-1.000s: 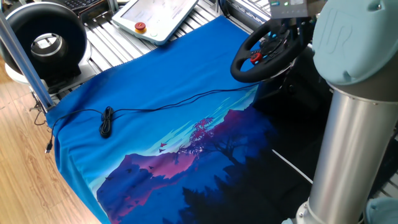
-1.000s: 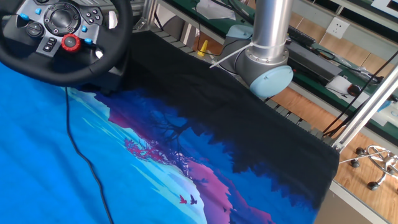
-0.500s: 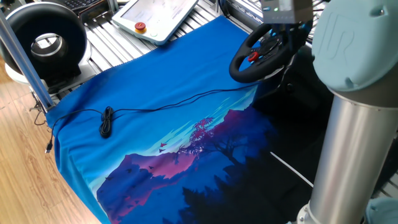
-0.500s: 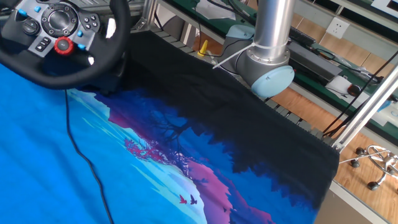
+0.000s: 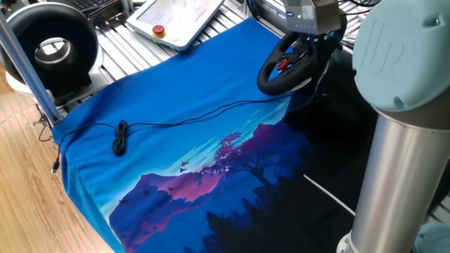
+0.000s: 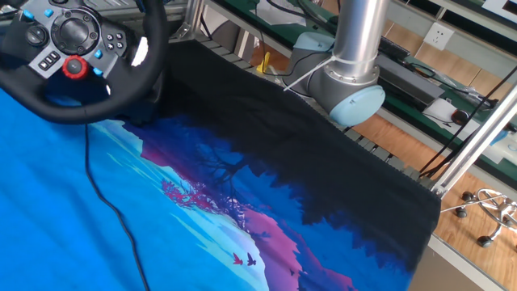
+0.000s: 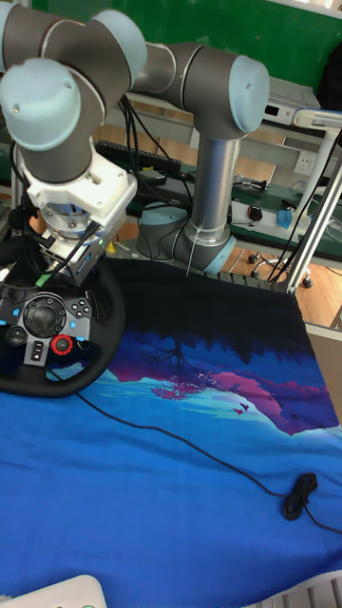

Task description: Rotate the steering wheel 90 degrees clockwise

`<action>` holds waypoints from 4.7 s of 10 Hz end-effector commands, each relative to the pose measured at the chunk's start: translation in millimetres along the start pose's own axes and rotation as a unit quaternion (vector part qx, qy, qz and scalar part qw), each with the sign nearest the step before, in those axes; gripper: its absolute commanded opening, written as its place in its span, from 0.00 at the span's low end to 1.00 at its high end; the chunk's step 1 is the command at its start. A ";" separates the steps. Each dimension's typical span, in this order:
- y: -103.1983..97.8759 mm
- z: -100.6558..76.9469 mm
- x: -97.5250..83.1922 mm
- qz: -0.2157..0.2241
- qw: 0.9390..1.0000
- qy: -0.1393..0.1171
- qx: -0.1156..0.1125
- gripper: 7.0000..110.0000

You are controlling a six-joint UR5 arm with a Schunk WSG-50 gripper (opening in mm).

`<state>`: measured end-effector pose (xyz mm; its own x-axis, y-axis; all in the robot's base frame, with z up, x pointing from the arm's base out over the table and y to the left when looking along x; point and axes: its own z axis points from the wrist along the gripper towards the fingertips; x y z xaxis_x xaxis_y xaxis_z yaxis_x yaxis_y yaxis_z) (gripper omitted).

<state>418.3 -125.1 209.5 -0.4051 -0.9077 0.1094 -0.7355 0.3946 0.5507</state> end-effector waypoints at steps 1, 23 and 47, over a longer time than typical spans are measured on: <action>11.1 -8.1 8.3 0.004 1.000 0.001 -0.007 0.00; 2.7 -29.5 70.9 0.015 0.999 0.043 0.008 0.00; -1.9 -38.1 42.6 0.103 0.993 0.030 0.046 0.15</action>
<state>421.1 -148.8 234.9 -0.5371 -0.7978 0.2740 -0.6724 0.6010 0.4321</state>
